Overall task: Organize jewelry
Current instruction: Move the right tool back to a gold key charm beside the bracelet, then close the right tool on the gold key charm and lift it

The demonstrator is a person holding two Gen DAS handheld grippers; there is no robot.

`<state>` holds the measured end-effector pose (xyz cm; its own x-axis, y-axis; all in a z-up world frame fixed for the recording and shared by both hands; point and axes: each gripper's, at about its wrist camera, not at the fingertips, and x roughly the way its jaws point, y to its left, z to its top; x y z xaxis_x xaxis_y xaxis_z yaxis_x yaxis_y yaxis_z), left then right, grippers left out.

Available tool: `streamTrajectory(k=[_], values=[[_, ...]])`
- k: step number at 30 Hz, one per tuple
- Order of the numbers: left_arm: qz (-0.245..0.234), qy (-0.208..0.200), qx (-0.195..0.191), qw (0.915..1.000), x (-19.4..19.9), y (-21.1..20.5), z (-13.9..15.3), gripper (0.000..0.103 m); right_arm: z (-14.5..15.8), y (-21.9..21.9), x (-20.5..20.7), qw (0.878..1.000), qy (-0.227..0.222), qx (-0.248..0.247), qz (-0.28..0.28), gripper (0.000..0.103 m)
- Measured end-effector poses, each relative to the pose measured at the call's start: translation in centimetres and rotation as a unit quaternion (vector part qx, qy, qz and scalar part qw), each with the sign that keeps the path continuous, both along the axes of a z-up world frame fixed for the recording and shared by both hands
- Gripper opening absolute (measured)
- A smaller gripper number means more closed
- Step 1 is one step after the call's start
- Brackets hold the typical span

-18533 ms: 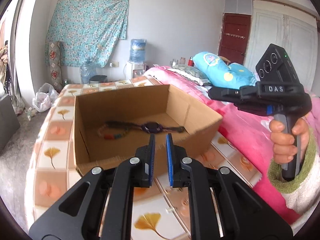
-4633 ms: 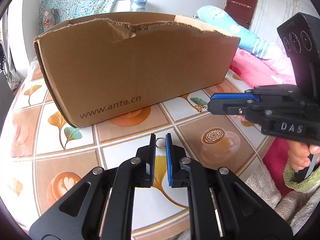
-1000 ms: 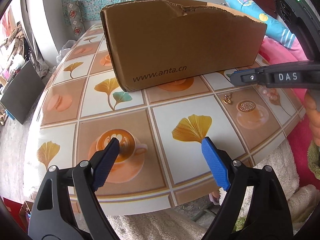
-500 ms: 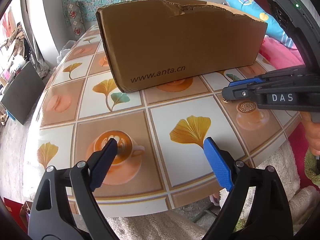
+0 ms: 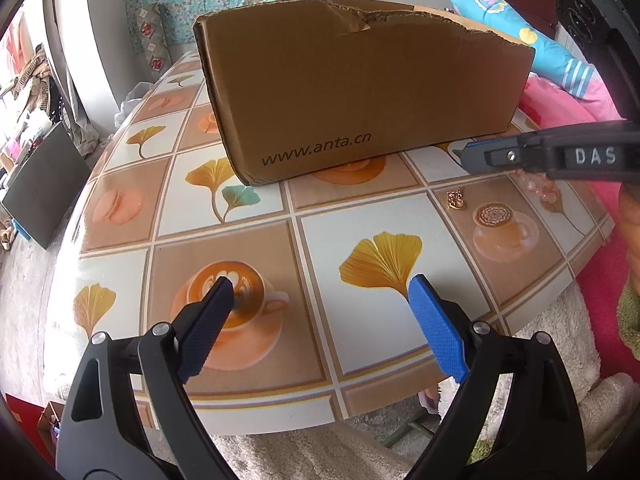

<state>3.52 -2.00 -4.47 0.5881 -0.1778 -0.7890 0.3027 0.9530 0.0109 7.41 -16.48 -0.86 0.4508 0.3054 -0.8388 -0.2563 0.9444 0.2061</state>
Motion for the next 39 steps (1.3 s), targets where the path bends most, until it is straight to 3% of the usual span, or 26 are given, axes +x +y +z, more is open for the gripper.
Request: streamTrajectory(k=[8, 12, 18, 21, 24, 32, 39], values=[[-0.001, -0.001, 0.0, 1.0, 0.0, 0.0, 0.0, 0.087, 2.1, -0.9, -0.7, 1.0, -0.011, 0.002, 0.002, 0.004], [0.0, -0.001, 0.001, 1.0, 0.0, 0.0, 0.0, 0.088, 1.1, 2.4, -0.4, 0.999, -0.013, -0.046, 0.024, 0.032], [-0.001, 0.0, 0.0, 1.0, 0.1, 0.0, 0.0, 0.088, -0.8, 5.0, 0.1, 0.992, -0.015, -0.118, 0.05, 0.029], [-0.001, 0.0, 0.0, 1.0, 0.1, 0.0, -0.1, 0.088, -0.8, 5.3, 0.2, 0.993, -0.006, -0.1, 0.062, 0.012], [-0.001, -0.001, -0.001, 1.0, 0.0, -0.1, 0.0, 0.088, -0.6, 5.3, 0.3, 0.994, -0.003, -0.096, 0.059, 0.012], [-0.003, -0.005, -0.003, 1.0, -0.3, -0.1, 0.0, 0.088, 1.2, 2.2, 0.8, 1.0, 0.014, 0.002, 0.025, 0.012], [-0.002, -0.007, -0.003, 1.0, -0.3, 0.0, 0.0, 0.088, 3.5, -1.0, 1.1, 0.996, 0.021, 0.091, 0.013, 0.012]])
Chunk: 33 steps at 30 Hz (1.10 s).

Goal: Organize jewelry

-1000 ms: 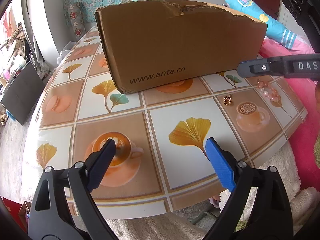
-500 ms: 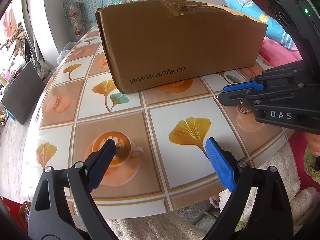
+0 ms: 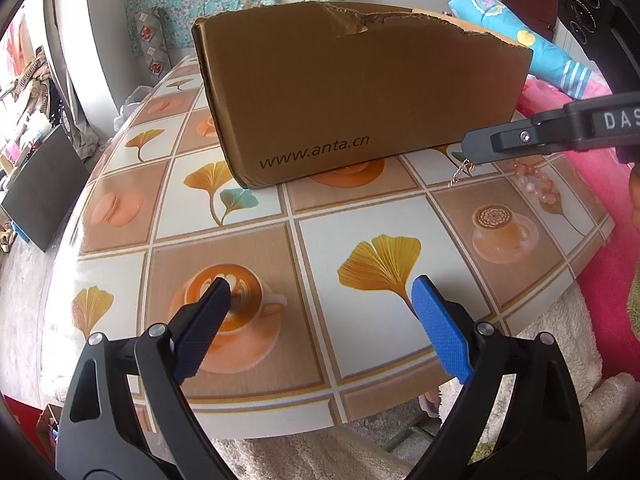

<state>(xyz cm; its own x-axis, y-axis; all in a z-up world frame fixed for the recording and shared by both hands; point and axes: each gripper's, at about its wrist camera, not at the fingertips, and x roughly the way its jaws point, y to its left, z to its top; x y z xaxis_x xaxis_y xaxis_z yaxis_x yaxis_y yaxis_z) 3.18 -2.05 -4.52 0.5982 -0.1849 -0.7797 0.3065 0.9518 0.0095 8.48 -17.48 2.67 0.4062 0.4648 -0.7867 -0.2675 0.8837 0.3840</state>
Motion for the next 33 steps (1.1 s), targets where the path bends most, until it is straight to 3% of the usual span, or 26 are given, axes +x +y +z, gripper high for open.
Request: streamTrajectory(k=[5, 9, 17, 24, 33], values=[[0.002, -0.006, -0.001, 1.0, -0.1, -0.1, 0.2, 0.088, 0.5, -2.1, -0.3, 0.998, 0.025, 0.064, -0.004, 0.012], [-0.02, -0.047, -0.047, 0.9976, -1.3, 0.0, 1.6, 0.078, -0.1, -2.3, -0.4, 0.995, 0.042, 0.094, -0.008, 0.012], [-0.116, -0.144, -0.084, 0.9792, -3.9, -2.7, 5.3, 0.061, 0.9, -2.6, -1.4, 0.988, 0.063, 0.139, 0.021, 0.012], [-0.132, -0.134, -0.088, 0.9782, -3.0, -4.1, 5.6, 0.026, 0.8, -1.0, -2.1, 0.985, 0.069, 0.155, 0.031, 0.012], [-0.147, -0.133, -0.093, 0.9757, -3.6, -4.0, 5.4, 0.014, 0.3, 0.1, -2.1, 0.983, 0.069, 0.166, 0.039, 0.012]])
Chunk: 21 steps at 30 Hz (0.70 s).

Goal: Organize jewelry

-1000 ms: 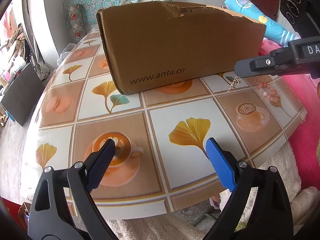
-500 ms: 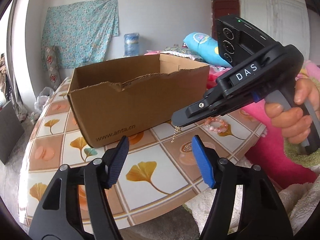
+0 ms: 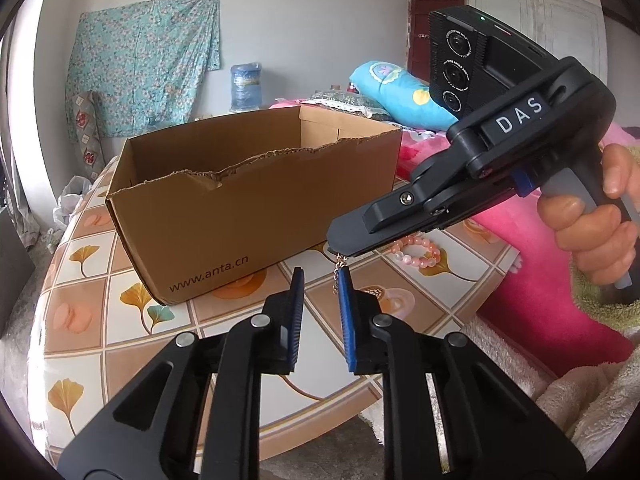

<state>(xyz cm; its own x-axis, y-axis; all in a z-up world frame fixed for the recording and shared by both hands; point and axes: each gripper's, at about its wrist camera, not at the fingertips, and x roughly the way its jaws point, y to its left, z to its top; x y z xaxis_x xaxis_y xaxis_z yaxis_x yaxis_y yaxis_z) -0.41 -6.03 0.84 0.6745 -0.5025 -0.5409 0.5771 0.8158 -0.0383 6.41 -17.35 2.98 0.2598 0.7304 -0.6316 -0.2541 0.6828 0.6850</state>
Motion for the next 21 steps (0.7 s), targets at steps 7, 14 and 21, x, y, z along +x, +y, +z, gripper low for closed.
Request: streamTrajectory(k=[7, 14, 21], values=[[-0.004, -0.004, 0.0, 1.0, -0.18, -0.32, -0.1, 0.005, -0.01, 0.28, 0.06, 1.0, 0.001, 0.005, 0.004, 0.012], [-0.003, -0.013, 0.006, 0.9999, -0.22, -0.71, -0.09, 0.001, -0.19, 0.21, 0.19, 1.0, 0.002, 0.006, 0.003, 0.012], [0.017, -0.003, 0.005, 0.9998, 0.46, -0.18, -0.3, 0.001, -0.67, -0.27, -0.19, 1.0, 0.006, 0.002, -0.002, 0.012]])
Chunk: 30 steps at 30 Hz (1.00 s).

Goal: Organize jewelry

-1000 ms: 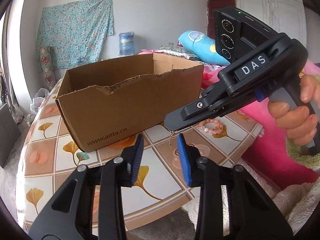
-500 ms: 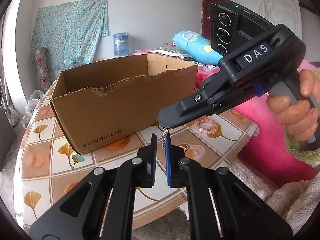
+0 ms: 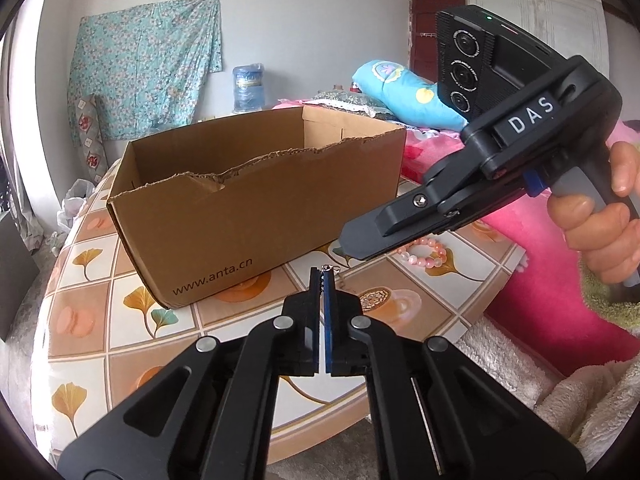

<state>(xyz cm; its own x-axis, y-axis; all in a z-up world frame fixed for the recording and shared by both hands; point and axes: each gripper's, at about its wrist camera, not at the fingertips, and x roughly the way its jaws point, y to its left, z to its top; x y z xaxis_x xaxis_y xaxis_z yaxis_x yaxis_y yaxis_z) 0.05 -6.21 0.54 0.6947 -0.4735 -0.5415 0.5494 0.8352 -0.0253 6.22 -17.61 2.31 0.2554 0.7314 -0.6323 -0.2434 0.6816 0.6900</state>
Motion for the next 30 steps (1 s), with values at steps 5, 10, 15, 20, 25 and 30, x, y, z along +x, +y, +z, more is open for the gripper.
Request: streamTrajectory(k=[5, 10, 15, 20, 25, 30], values=[[0.02, 0.01, -0.007, 0.9997, 0.7, 1.0, -0.1, 0.001, -0.2, -0.3, -0.1, 1.0, 0.005, -0.001, -0.008, 0.012], [0.031, 0.01, -0.001, 0.9995, 1.0, 1.4, -0.2, 0.001, -0.5, -0.6, -0.1, 1.0, 0.006, -0.001, -0.015, 0.012], [0.042, -0.002, 0.006, 0.9991, 0.9, 1.7, 0.7, 0.001, -0.2, -0.7, 0.2, 1.0, -0.005, 0.006, -0.013, 0.012], [0.045, -0.035, 0.002, 0.9984, 0.7, 2.4, 3.8, 0.001, 2.2, -0.7, 0.7, 0.999, -0.049, 0.008, -0.009, 0.012], [0.038, -0.065, -0.008, 0.9971, 1.7, 2.9, 7.6, 0.001, 5.6, -1.2, 2.0, 0.994, -0.11, 0.013, -0.007, 0.012], [0.042, -0.053, -0.011, 0.9976, 5.4, 2.9, 10.0, 0.001, 7.1, -2.3, 5.0, 0.991, -0.136, -0.002, -0.017, 0.012]])
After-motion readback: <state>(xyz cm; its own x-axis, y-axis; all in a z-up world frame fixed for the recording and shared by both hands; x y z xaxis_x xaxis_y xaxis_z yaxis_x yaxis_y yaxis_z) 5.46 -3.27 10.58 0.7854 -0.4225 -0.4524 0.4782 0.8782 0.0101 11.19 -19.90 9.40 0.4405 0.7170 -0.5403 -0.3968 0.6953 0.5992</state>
